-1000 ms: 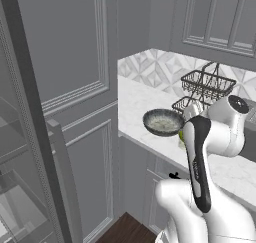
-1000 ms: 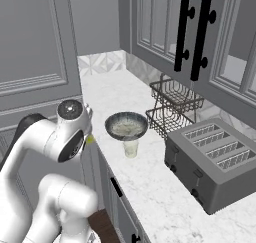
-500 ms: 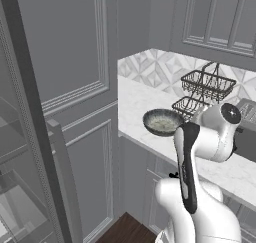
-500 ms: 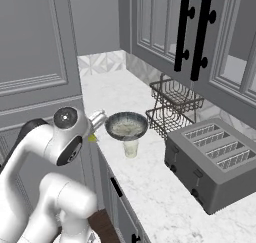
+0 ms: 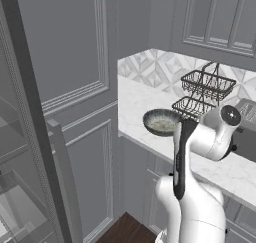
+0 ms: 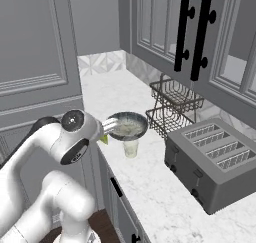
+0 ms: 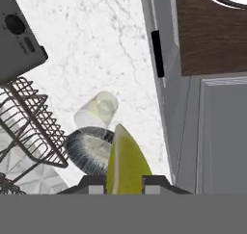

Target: Grab a lemon wedge from the fridge and one ice cube from the ice bowl, and put them in the glass of lemonade.

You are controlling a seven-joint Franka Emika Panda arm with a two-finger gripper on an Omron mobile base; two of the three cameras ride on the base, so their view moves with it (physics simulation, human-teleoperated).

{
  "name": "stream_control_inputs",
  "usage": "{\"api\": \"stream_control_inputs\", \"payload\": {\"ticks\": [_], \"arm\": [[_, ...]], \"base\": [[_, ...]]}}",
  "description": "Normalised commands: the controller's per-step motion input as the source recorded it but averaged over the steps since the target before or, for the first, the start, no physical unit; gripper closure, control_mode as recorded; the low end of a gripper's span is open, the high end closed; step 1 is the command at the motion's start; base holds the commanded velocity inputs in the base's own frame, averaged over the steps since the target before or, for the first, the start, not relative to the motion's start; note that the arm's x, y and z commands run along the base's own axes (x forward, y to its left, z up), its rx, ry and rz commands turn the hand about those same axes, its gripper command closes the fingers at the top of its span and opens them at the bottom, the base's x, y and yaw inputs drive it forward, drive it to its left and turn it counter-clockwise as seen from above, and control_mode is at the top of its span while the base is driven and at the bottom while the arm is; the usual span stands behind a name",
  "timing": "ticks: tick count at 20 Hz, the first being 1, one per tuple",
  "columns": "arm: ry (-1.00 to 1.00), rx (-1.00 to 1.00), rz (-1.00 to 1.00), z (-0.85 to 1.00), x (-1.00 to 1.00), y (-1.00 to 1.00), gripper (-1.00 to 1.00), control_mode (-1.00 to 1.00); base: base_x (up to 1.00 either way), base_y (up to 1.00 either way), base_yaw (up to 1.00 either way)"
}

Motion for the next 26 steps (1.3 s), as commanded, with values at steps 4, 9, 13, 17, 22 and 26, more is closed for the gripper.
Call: {"api": "stream_control_inputs", "payload": {"ticks": [4, 9, 13, 17, 22, 26], "arm": [[0.0, 0.47, -0.47, 0.0, 0.19, -0.08, 1.0, -1.0], [0.0, 0.27, -0.38, 0.0, 0.35, 0.0, 1.0, -1.0], [0.0, 0.11, -0.26, -0.05, 0.65, 0.0, 1.0, -1.0], [0.0, 0.05, -0.19, -0.12, 0.69, 0.0, 1.0, -1.0], [0.01, 0.11, -0.15, -0.07, 0.42, 0.0, 1.0, -1.0], [0.09, 0.27, -0.14, 0.0, 0.16, -0.01, 1.0, -1.0]], "base": [[0.0, 0.0, 0.0], [0.0, 0.0, 0.0], [0.0, 0.0, 0.0], [0.0, 0.0, 0.0], [0.0, 0.0, 0.0], [0.0, 0.0, 0.0]]}}
